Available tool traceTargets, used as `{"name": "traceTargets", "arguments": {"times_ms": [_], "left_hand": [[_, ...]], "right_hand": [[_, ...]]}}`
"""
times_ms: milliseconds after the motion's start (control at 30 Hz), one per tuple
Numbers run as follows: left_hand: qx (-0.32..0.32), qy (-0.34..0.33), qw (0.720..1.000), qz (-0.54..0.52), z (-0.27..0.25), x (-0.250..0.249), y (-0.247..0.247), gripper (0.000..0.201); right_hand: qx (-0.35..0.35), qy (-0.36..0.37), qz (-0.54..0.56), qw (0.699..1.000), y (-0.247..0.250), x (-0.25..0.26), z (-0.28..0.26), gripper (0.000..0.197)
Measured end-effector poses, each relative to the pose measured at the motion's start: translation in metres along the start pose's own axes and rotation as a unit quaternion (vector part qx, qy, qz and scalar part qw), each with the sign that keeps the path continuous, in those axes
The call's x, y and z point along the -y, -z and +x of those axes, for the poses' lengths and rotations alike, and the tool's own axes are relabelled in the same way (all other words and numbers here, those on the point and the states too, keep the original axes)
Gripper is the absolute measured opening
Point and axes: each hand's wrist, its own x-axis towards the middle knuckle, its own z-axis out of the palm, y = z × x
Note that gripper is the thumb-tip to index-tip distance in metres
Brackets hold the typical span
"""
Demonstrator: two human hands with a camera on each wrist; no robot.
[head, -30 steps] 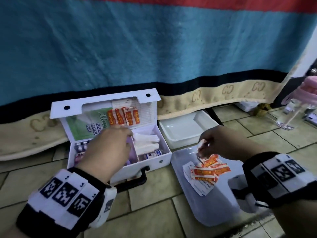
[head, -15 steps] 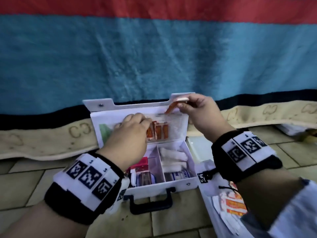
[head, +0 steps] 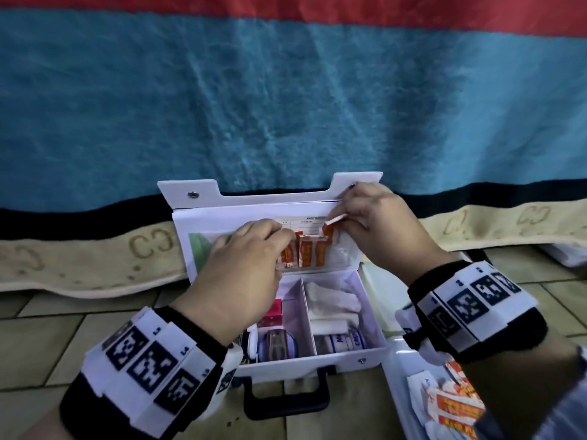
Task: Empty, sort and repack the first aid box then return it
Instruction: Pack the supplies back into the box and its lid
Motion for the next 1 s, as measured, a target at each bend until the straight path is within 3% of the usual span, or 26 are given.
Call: {"name": "traceTargets", "arguments": {"times_ms": [133,267,400,500,800,900,1000], "left_hand": [[0.005,0.006,1.0,-0.006,-0.001,0.0,-0.002,0.057],[0.006,0.008,1.0,-0.006,0.0,0.0,-0.002,0.058],[0.002,0.01,1.0,-0.004,0.0,-0.001,-0.002,0.058],[0.005,0.011,1.0,-0.005,-0.001,-0.001,-0.003,0.058],[0.006,0.011,1.0,0.001,-0.001,-0.001,-0.001,0.059],[0.004,0.01,1.0,0.0,-0.001,-0.001,-0.001,0.059],[0.005,0.014,1.0,0.0,-0.001,-0.002,-0.001,0.059]], "right_hand": [[-0.022,0.033,-0.027,0.999,0.002,0.001,-0.001,0.019],[0.034,0.046,-0.098,0.994,0.003,0.004,-0.001,0.016],[0.085,0.048,-0.094,0.991,0.004,0.011,-0.002,0.028],[0.074,0.037,-0.11,0.991,0.004,0.012,0.0,0.018],[0.177,-0.04,-0.135,0.974,0.005,0.021,0.008,0.028],[0.185,-0.085,-0.097,0.974,0.009,0.025,0.007,0.029],[0.186,-0.08,-0.11,0.973,0.008,0.024,0.008,0.024]]}}
